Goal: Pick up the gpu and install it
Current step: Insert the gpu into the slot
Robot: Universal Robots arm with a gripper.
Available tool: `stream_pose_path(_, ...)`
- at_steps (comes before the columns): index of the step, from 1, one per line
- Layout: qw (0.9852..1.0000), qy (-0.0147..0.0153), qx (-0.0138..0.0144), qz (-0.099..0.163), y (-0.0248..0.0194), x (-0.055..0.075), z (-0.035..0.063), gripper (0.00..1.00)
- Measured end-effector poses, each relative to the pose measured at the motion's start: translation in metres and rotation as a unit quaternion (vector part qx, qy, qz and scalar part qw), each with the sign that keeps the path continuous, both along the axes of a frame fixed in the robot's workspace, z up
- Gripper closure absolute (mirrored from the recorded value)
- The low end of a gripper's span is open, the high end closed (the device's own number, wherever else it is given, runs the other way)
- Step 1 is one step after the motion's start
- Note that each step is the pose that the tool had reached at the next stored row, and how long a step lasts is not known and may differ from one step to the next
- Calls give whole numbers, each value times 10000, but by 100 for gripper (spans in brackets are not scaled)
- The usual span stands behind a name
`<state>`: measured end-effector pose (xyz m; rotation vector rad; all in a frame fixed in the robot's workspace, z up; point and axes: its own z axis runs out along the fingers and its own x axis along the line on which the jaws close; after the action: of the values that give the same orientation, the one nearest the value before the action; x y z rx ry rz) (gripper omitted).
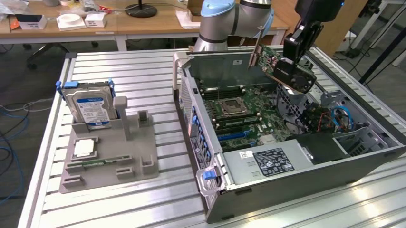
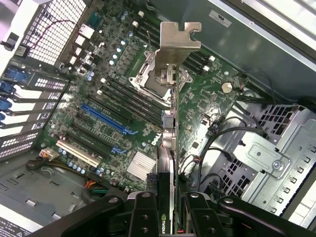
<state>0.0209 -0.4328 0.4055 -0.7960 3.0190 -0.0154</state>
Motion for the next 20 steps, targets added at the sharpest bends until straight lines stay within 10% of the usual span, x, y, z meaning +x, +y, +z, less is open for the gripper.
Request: stream_pose_path(20,10000,0,0,96,0,11,0,74)
